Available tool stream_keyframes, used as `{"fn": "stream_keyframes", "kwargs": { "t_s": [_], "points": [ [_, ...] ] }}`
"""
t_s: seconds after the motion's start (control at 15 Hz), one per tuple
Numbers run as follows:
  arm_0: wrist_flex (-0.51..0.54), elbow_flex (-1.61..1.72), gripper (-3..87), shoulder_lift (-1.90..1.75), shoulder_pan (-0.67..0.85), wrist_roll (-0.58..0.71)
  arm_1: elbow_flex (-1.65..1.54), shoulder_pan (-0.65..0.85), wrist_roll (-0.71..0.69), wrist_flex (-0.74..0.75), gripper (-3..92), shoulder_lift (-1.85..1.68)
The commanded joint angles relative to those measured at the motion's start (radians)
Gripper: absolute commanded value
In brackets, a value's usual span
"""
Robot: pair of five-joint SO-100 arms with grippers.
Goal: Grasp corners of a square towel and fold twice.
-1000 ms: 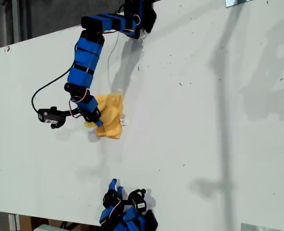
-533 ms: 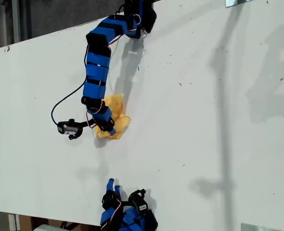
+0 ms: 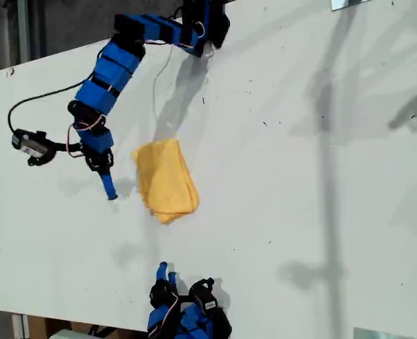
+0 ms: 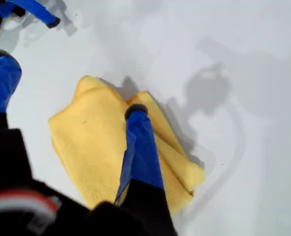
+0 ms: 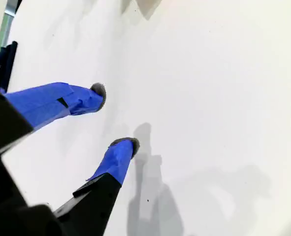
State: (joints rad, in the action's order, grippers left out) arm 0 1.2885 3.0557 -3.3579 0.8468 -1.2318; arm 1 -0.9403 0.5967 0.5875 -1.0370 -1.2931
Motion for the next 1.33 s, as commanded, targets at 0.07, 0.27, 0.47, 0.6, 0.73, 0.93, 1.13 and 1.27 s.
{"fn": "stream_keyframes", "kwargs": {
  "t_s": [0.07,0.27,0.47,0.6,0.73,0.93,1.13,1.27],
  "points": [
    [0.009,-0.005,17.3,-0.008,0.002,0.009,-0.437,0.026,0.035,-0.104,39.6,-0.58],
    [0.014,-0.002,17.2,-0.028,0.0,0.025,-1.241,0.006,0.149,0.043,-0.1,-1.146],
    [0.025,0.008,17.1,-0.08,-0.023,0.051,-1.697,-0.035,0.301,-0.035,-0.1,-1.799],
    [0.032,0.011,17.1,-0.104,-0.043,0.061,-1.798,-0.087,0.354,-0.158,-0.1,-1.99],
    [0.032,0.011,17.1,-0.106,-0.049,0.06,-1.844,-0.114,0.365,-0.169,-0.1,-1.993],
    [0.034,0.011,17.0,-0.106,-0.054,0.061,-1.905,-0.101,0.413,-0.183,-0.1,-1.993],
    [0.034,0.012,15.9,-0.107,-0.048,0.058,-1.959,-0.103,0.529,-0.209,-0.1,-1.987],
    [0.034,0.012,15.6,-0.107,-0.046,0.058,-1.963,-0.115,0.563,-0.198,-0.1,-1.985]
  ]
}}
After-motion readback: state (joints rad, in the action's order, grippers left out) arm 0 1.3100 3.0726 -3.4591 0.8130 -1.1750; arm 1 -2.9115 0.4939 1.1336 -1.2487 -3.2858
